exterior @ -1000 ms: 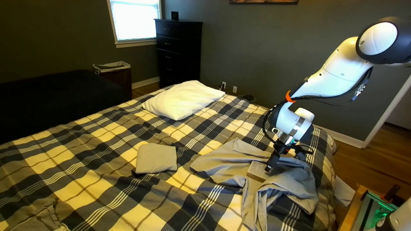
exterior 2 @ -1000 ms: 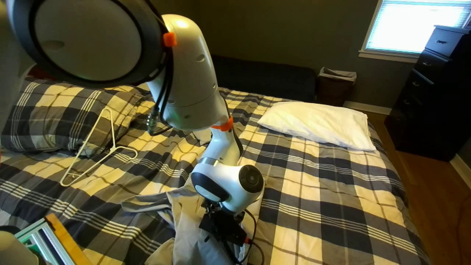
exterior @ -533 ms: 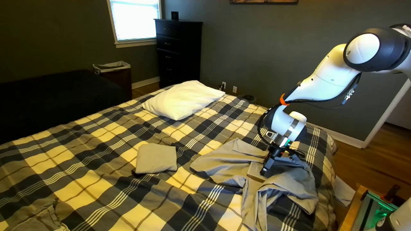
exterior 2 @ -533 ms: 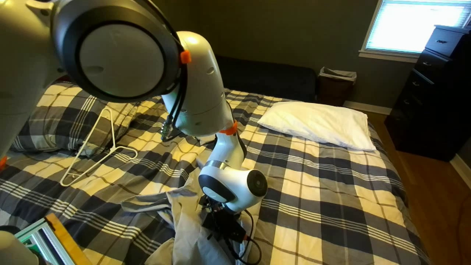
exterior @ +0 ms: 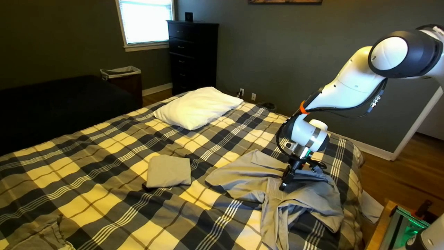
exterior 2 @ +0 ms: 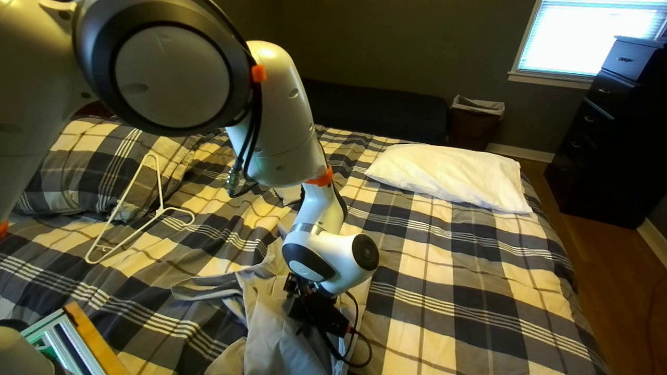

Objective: Remove the book from the grey cloth and put it on the bed

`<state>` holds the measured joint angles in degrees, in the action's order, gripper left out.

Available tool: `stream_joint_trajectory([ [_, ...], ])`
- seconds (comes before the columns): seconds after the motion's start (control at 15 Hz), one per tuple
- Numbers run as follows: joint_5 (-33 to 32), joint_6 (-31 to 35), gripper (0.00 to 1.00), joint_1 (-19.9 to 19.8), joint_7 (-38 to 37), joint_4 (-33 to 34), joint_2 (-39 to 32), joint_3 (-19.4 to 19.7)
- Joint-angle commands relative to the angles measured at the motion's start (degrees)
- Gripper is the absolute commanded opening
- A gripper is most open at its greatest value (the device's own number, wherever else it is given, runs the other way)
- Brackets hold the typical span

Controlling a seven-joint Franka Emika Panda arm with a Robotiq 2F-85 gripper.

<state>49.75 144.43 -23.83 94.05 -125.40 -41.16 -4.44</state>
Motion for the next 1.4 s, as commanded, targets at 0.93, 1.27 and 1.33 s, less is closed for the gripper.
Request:
stream_joint_trajectory([
  [0.93, 4.2, -12.1, 0.08, 0.6, 14.5, -15.0, 22.9, 11.4],
  [1.27, 10.9, -10.3, 0.08, 1.4, 18.5, -18.5, 29.9, 15.3],
  [1.33, 11.1, -10.1, 0.08, 1.8, 18.5, -18.8, 30.6, 15.8],
])
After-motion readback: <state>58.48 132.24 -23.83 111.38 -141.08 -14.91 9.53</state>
